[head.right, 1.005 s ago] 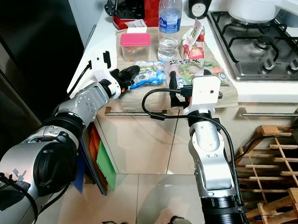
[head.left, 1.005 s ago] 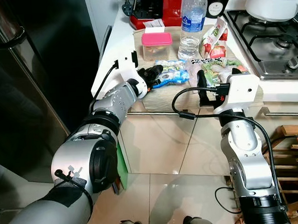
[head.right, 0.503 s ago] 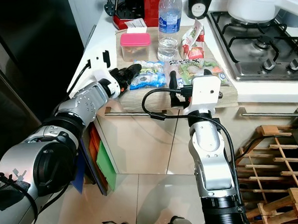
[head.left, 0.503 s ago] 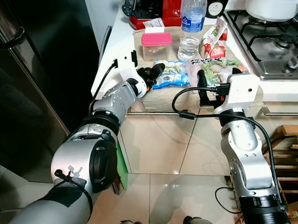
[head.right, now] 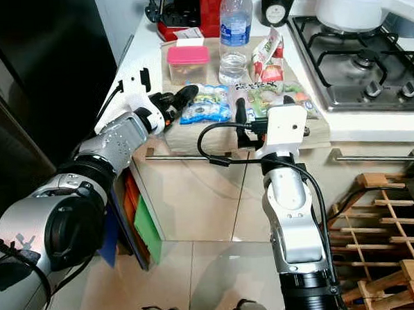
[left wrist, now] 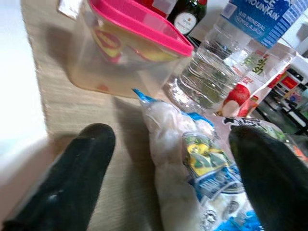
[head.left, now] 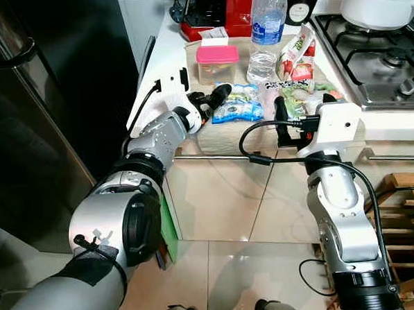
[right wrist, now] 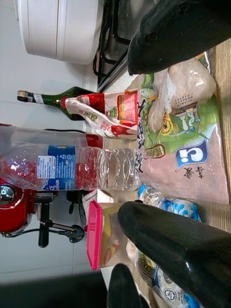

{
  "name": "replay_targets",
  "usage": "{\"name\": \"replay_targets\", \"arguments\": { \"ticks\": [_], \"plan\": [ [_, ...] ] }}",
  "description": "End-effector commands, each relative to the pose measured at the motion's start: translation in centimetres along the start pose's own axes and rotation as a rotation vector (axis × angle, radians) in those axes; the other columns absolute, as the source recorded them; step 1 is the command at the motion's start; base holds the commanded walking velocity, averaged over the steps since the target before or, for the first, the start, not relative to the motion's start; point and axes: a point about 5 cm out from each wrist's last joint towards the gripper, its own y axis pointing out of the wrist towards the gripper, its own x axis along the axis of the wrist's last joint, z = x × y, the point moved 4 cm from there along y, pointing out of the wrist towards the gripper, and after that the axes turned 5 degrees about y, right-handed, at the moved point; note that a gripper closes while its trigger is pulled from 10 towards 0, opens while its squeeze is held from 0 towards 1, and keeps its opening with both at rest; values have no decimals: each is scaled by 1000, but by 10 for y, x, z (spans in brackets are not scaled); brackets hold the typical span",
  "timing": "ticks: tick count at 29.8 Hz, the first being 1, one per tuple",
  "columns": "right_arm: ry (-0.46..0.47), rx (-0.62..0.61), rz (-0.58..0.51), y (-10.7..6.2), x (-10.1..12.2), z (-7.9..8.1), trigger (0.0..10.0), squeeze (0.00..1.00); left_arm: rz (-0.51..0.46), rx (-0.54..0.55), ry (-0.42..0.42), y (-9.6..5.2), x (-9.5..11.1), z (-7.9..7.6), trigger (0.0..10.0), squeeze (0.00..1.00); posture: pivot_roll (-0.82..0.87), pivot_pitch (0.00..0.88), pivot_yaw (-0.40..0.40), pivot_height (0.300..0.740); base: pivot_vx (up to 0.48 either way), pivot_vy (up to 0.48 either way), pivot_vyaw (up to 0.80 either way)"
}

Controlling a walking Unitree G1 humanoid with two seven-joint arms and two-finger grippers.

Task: Restocking fridge

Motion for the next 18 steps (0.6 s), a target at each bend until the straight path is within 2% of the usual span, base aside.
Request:
{"name": "replay_targets", "arguments": {
  "ticks": [1, 7, 8, 10, 11, 18],
  "plan": [
    [-3, -10, -14, -1, 2, -2, 10000, 0, 1, 4, 25, 0, 4, 1, 10000, 1000, -182, 26, 84, 740, 0, 0, 0],
    [-6, -16, -13, -2, 3, -4, 10000, 0, 16, 2, 17, 0, 1, 1, 10000, 1000, -185, 31, 82, 740, 0, 0, 0],
    [-8, -16, -14, -2, 3, -5, 10000, 0, 13, 2, -2, 0, 1, 0, 10000, 357, -185, 31, 82, 740, 0, 0, 0],
    [-8, -17, -14, -1, 3, -5, 10000, 0, 10, 1, -16, 1, 2, -1, 10000, 357, -191, 34, 82, 740, 0, 0, 0],
    [-9, -16, -14, -1, 3, -5, 10000, 0, 6, -2, -31, 2, 2, -2, 10000, 0, -193, 35, 83, 740, 0, 0, 0],
    [-11, -21, -16, -3, 4, -6, 10000, 0, 14, -7, -53, 4, -3, -9, 10000, 0, -198, 37, 86, 740, 0, 0, 0]
  ]
}}
